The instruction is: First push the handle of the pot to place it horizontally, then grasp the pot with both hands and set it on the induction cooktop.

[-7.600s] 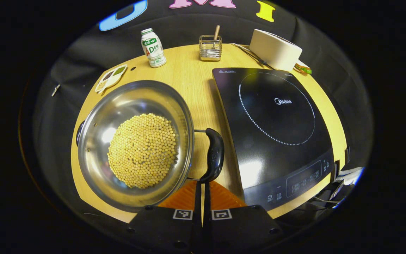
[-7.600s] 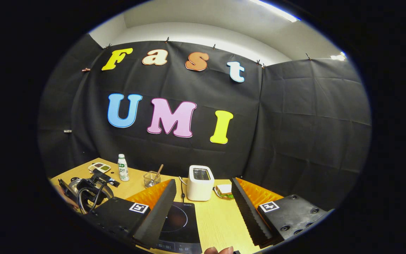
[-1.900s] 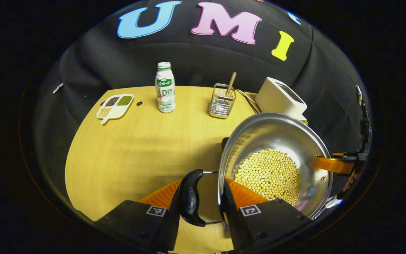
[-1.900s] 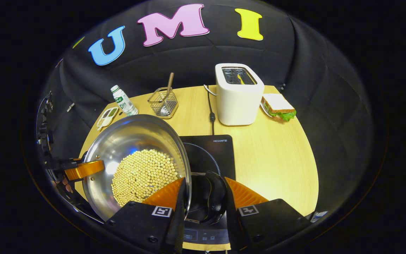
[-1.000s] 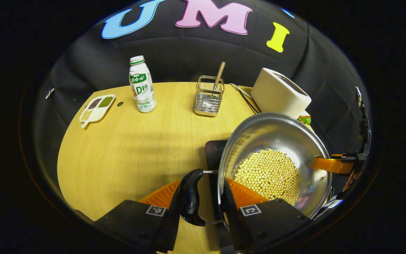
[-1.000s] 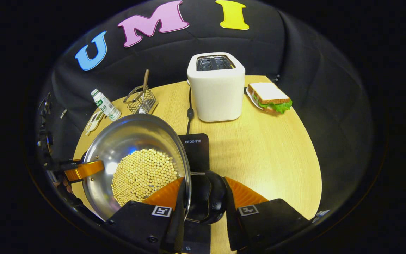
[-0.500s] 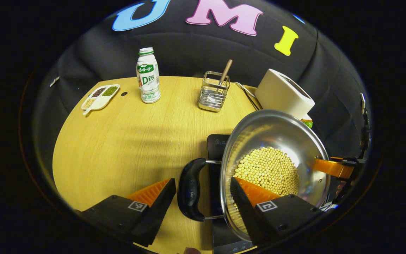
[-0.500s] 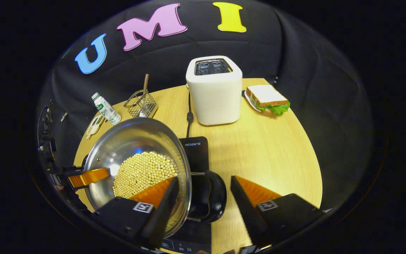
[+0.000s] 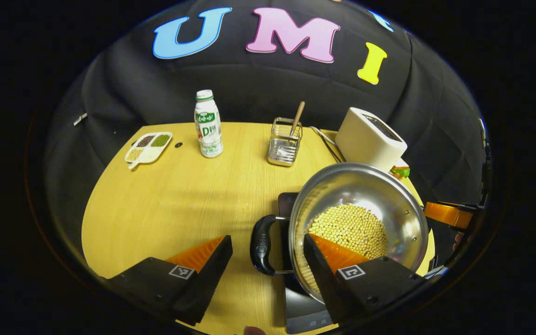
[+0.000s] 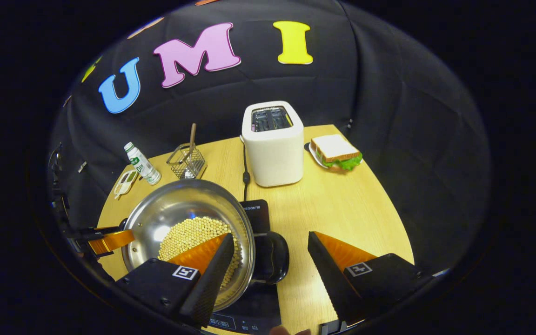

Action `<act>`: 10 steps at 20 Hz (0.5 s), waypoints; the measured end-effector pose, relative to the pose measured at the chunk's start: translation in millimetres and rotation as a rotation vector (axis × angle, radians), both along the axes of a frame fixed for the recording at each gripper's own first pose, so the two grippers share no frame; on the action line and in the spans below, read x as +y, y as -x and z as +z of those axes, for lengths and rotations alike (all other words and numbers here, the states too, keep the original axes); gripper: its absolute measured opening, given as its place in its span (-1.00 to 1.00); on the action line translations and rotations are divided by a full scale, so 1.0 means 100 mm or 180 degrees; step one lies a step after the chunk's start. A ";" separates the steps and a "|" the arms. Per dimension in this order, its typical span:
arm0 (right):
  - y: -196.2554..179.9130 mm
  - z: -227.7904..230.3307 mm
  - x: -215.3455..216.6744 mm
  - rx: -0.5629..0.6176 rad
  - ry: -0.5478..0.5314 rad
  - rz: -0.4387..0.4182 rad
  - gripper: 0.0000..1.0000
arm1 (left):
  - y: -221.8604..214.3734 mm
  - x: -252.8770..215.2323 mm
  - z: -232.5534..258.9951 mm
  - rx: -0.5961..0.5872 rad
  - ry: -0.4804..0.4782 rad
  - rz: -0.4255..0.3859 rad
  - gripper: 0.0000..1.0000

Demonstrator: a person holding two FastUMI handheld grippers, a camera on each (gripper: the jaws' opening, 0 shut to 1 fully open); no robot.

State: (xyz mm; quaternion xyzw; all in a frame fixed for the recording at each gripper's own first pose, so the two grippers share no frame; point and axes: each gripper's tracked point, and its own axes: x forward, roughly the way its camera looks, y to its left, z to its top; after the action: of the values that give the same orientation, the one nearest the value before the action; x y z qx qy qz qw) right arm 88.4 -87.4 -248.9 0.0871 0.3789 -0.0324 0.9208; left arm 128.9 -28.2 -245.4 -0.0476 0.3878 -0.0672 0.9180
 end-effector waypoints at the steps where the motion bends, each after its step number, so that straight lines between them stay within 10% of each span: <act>1: 0.00 0.14 0.00 -0.0109 0.0039 -0.0021 0.99 | 0.02 0.01 0.10 -0.0077 0.0018 0.0021 0.92; 10: 0.16 1.35 0.10 -0.1034 0.0238 -0.0110 0.97 | 0.24 0.15 1.22 -0.0970 0.0162 0.0133 0.91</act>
State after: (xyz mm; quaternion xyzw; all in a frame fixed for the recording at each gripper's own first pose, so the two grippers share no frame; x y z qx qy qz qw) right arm 72.2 -77.4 -114.3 0.0634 0.2221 -0.0477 0.9718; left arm 105.1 -13.2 -123.7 -0.0682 0.2412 -0.0644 0.9659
